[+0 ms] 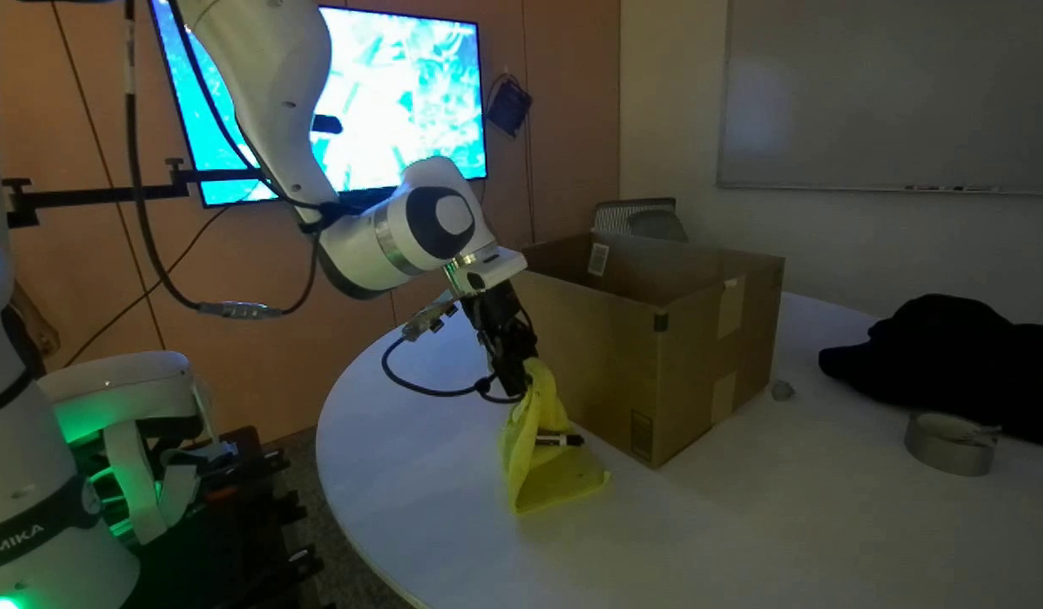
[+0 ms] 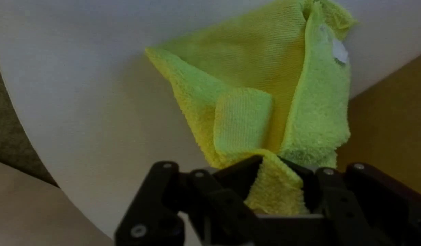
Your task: Put the marker on the yellow cloth then fold up the cloth and put it into the box
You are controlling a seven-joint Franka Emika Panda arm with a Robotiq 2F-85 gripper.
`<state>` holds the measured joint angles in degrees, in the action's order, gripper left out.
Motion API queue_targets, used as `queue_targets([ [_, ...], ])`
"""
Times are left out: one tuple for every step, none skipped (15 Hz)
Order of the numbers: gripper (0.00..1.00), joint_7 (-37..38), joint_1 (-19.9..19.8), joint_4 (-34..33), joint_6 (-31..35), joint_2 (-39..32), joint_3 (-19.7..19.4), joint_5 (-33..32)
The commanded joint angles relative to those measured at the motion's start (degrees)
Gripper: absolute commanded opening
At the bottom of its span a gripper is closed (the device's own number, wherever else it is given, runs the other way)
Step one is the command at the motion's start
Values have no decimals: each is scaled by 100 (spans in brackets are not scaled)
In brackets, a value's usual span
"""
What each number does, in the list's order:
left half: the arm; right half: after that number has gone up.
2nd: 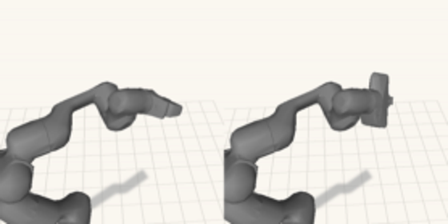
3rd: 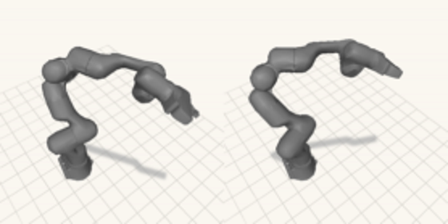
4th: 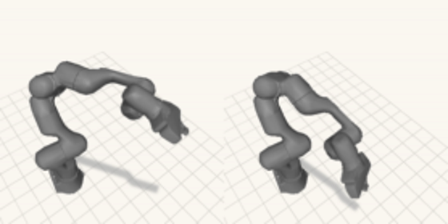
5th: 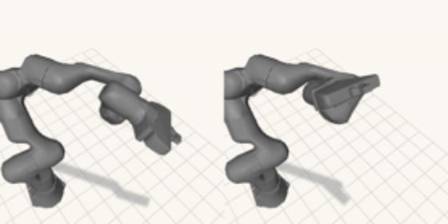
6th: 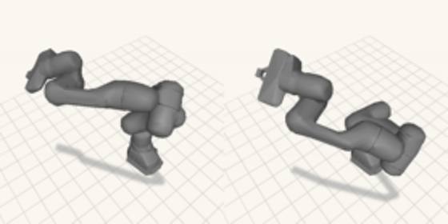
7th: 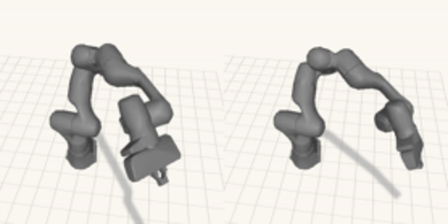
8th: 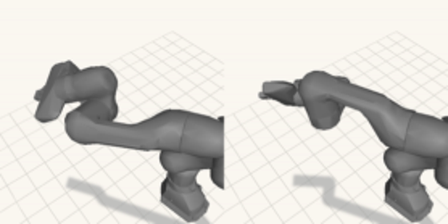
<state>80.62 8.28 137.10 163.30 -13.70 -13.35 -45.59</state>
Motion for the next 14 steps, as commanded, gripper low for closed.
queue_targets([
  [0, 1037, 307, -511, -109, -773, -160, -269],
  [0, 1058, 315, -542, -125, -874, -119, -175],
  [1, 1054, 324, -566, -124, -982, -77, -121],
  [26, 1096, 364, -601, -172, -1049, -72, -116],
  [26, 1112, 399, -628, -218, -1111, -69, -115],
  [29, 1126, 429, -645, -251, -1136, -70, -117],
  [38, 1152, 459, -660, -268, -1161, -80, -132],
  [45, 1116, 455, -650, -273, -1133, -66, -116],
  [54, 1112, 468, -648, -277, -1113, -75, -126],
  [60, 1124, 491, -642, -270, -1087, -85, -150],
  [67, 1082, 481, -636, -292, -1047, -73, -129],
  [76, 1150, 549, -540, -310, -920, -89, -180],
  [82, 1151, 578, -483, -317, -833, -84, -194],
  [91, 1067, 575, -418, -289, -725, -47, -182],
])
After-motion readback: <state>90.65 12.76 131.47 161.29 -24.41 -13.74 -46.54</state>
